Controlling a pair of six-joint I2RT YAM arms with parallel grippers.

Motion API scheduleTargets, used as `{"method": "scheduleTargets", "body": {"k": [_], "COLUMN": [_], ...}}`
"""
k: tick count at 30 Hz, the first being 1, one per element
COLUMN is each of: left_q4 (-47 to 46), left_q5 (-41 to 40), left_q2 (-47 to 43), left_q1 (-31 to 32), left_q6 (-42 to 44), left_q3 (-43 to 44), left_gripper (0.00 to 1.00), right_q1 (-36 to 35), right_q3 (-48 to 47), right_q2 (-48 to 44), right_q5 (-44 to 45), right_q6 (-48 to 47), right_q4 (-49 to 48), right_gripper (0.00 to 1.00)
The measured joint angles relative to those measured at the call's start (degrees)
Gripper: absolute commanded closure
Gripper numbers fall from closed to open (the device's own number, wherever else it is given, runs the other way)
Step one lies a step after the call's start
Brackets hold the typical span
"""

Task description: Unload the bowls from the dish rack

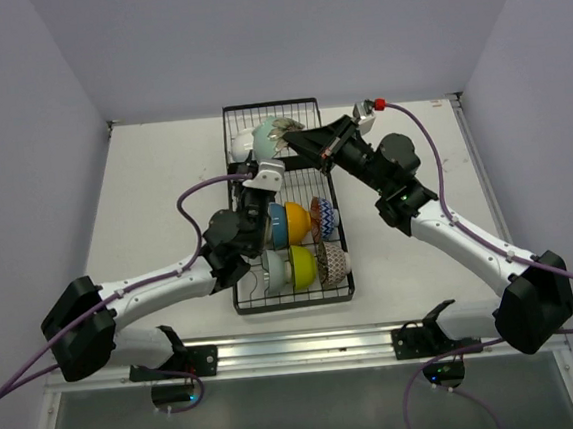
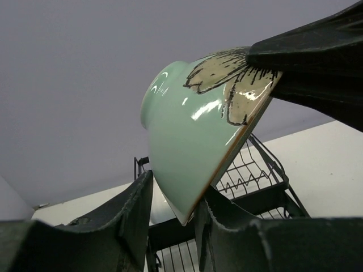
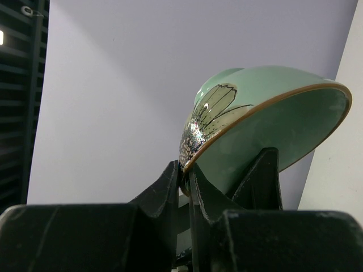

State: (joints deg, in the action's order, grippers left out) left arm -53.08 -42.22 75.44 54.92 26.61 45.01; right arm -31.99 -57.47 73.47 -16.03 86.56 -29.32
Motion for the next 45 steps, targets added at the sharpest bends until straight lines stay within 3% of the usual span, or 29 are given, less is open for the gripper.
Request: {"method": "scheduleTargets", "body": {"k": [4,8,11,12,17,23,33,40,45], "left_q4": [-1.7,-4.4,-5.4,-5.7,-5.7,-2.6,2.6,16.3,27.8], "left_q5": [-0.6,-2.6,-3.9,-4.1,-5.2,-7.2,-10.8,-13.6,-12.3], "left_q2": [1.1,2.6,3.2,3.2,3.5,3.5,4.6,7.6,7.0], "left_q1": [0.1,0.1,-0.2,-0.1,-0.2,-0.5,-0.5,-4.0,-8.1], "left_q6": [1.8,3.5,4.3,4.4,5.1,6.5,7.6,1.9,-6.3], "left_q3": [0.2,1.0,1.5,1.5,1.6,1.6,1.9,6.9,10.8], "left_gripper": [0.76,1.00,1.00,1.00,1.00,1.00,1.00,1.00,1.00], "right_q1": [-0.1,-0.4,-0.7,-0.6,-0.6,-0.6,-0.6,-0.5,0.2], "right_q3": [0.0,0.5,1.0,1.0,1.6,2.6,3.5,4.3,6.8], "right_q2": [0.0,0.0,0.0,0.0,0.8,3.1,5.8,4.9,2.5], "right_q5": [0.0,0.0,0.0,0.0,0.0,0.1,0.0,0.1,0.2], "right_q6": [0.3,1.6,3.1,3.5,4.7,5.4,5.7,5.4,4.5], "right_q4": [0.0,0.2,0.1,0.0,-1.2,-3.1,-4.4,-4.9,-4.5], "right_gripper": [1.00,1.00,0.93,0.84,0.85,0.58,0.36,0.19,0.17]}}
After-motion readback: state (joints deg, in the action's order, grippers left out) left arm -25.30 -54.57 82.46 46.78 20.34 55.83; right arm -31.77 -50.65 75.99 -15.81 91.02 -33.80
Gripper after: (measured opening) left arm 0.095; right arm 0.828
